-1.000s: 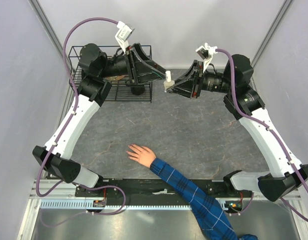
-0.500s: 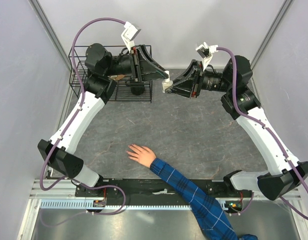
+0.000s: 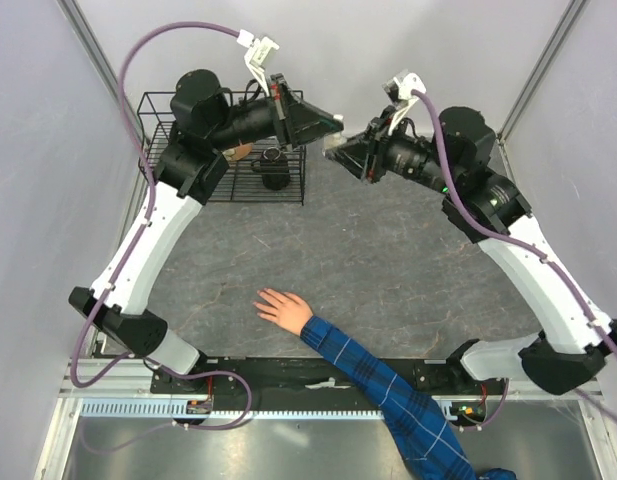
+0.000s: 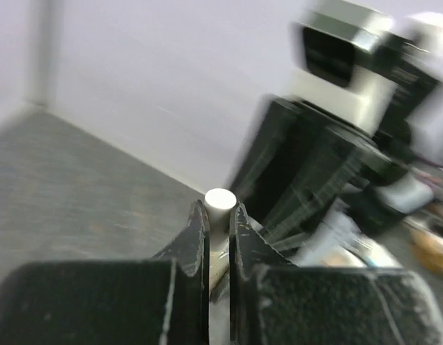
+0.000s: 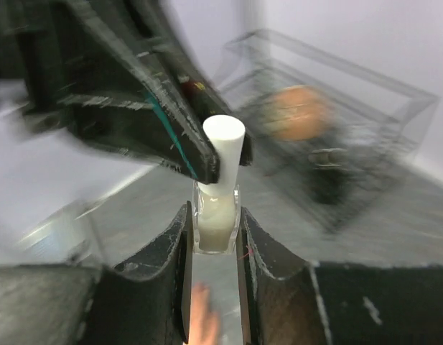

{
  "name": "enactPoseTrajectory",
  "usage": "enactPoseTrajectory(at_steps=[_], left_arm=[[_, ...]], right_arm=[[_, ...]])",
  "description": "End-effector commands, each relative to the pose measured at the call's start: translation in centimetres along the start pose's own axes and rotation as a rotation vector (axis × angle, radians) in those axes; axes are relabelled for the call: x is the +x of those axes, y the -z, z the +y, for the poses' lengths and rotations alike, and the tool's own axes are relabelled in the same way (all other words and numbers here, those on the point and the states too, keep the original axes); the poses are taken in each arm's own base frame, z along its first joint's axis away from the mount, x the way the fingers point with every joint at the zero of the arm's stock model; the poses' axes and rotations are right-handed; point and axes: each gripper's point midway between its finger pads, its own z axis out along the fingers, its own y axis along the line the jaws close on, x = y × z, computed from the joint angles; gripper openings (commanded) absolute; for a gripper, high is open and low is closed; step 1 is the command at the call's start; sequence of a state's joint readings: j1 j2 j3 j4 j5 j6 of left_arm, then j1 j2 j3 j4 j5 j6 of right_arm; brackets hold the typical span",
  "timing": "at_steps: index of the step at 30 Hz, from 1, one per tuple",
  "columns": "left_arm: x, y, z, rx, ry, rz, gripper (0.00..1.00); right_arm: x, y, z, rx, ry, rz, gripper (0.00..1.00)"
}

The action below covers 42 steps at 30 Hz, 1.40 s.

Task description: Paint the nails

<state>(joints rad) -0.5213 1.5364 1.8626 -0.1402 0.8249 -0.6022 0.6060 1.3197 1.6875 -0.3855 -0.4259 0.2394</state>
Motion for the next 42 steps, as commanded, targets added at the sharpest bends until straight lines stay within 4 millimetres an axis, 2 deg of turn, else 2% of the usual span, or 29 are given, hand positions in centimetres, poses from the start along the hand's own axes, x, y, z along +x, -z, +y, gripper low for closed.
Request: enactPoseTrajectory(at_steps=[1, 2, 5, 7, 11, 12, 13, 14, 16, 17, 19, 20, 21, 22, 24, 25, 26, 27, 28, 29, 30, 31, 32, 33, 34, 35, 36, 37, 42], left_arm=[[0.5, 0.5, 1.4, -0.384, -0.179, 0.02, 0.02], [0.6, 0.3, 1.2, -0.379, -0.173, 0.022, 0.02], [0.9, 0.1, 1.1, -0.363, -0.152, 0.024, 0.02], [0.9, 0.1, 0.6, -0.337, -0.156, 0.014, 0.02], [1.2, 0.4, -0.6, -0.285, -0.156, 0.016, 0.02], [1.5, 0.3, -0.7, -0.273, -0.153, 0.023, 0.04], [1.5, 0.4, -1.2, -0.254, -0.157, 0.023, 0.08], [1.6, 0.4, -1.7, -0.217, -0.162, 0.029, 0.2], [1.5, 0.9, -2.7, -0.182, -0.178, 0.026, 0.33], [1.2, 1.2, -3.0, -0.17, -0.198, 0.016, 0.42], [0.9, 2.1, -3.6, -0.163, -0.211, -0.002, 0.49], [0.6, 2.6, -3.4, -0.166, -0.211, -0.012, 0.52], [0.6, 2.8, -3.4, -0.163, -0.211, -0.017, 0.54], [0.0, 3.6, -3.4, -0.169, -0.218, -0.033, 0.55], [0.0, 4.0, -3.8, -0.134, -0.196, -0.04, 0.57], [-0.3, 4.4, -3.8, -0.125, -0.166, -0.05, 0.58], [0.3, 4.7, -4.3, -0.075, -0.147, -0.033, 0.59], [-0.2, 4.8, -4.9, -0.041, -0.155, -0.054, 0.59], [-0.7, 5.3, -4.8, -0.029, -0.103, -0.074, 0.6], [0.7, 5.5, -4.5, 0.02, -0.051, -0.042, 0.62], [1.1, 5.7, -4.3, 0.049, -0.008, -0.04, 0.64], [-0.5, 6.3, -4.3, 0.095, -0.061, -0.098, 0.72], [1.0, 6.5, -3.7, 0.126, 0.063, -0.059, 0.72], [1.1, 6.4, -3.0, 0.143, 0.081, -0.065, 0.72], [0.4, 6.7, -3.1, 0.165, 0.094, -0.081, 0.71], [0.3, 6.6, -3.3, 0.184, 0.09, -0.071, 0.68], [0.3, 6.2, -2.4, 0.185, 0.106, -0.061, 0.66], [0.0, 6.0, -2.5, 0.199, 0.108, -0.055, 0.61], [-0.5, 5.5, -2.4, 0.238, 0.138, -0.062, 0.59]], right_arm=[[-0.3, 0.0, -1.0, 0.556, 0.377, 0.032, 0.0], [0.0, -0.3, 0.4, 0.546, 0.408, 0.043, 0.0], [0.5, -1.0, 0.8, 0.518, 0.419, 0.063, 0.0], [-0.1, -1.0, 1.7, 0.466, 0.401, 0.017, 0.0], [0.9, -1.1, 2.4, 0.364, 0.409, 0.022, 0.0], [0.5, -0.8, 2.7, 0.334, 0.403, 0.004, 0.0], [0.3, -0.8, 2.2, 0.323, 0.397, -0.001, 0.0], [0.6, -1.0, 2.8, 0.266, 0.378, 0.001, 0.0], [0.5, -0.7, 2.1, 0.244, 0.356, 0.001, 0.0], [0.9, -0.8, 2.3, 0.203, 0.351, 0.01, 0.0], [0.8, -0.3, 1.9, 0.173, 0.327, 0.007, 0.0], [1.4, -0.4, 2.5, 0.109, 0.318, 0.022, 0.0], [1.5, -0.1, 2.7, 0.079, 0.3, 0.024, 0.0], [1.7, 0.1, 1.8, 0.08, 0.285, 0.03, 0.0], [2.0, 0.3, 2.9, -0.023, 0.245, 0.037, 0.0], [2.1, 0.5, 2.3, -0.033, 0.232, 0.042, 0.0], [2.2, 0.6, 2.2, -0.048, 0.23, 0.045, 0.0], [2.1, 0.8, 3.1, -0.108, 0.2, 0.04, 0.0], [2.2, 0.9, 2.6, -0.115, 0.165, 0.041, 0.0], [2.1, 1.0, 2.6, -0.136, 0.146, 0.039, 0.0], [1.7, 1.0, 2.9, -0.173, 0.128, 0.021, 0.0], [1.9, 1.5, 3.2, -0.242, 0.065, 0.034, 0.0], [2.0, 1.5, 3.4, -0.277, 0.027, 0.036, 0.0], [0.8, 1.6, 3.7, -0.315, 0.033, -0.011, 0.0], [1.2, 1.9, 3.8, -0.361, 0.01, -0.005, 0.0], [0.8, 2.2, 4.1, -0.379, -0.043, -0.013, 0.0], [0.0, 2.3, 4.3, -0.402, -0.03, -0.048, 0.0], [0.1, 2.5, 4.3, -0.435, -0.044, -0.042, 0.0], [-0.3, 2.7, 4.8, -0.503, -0.09, -0.044, 0.0]])
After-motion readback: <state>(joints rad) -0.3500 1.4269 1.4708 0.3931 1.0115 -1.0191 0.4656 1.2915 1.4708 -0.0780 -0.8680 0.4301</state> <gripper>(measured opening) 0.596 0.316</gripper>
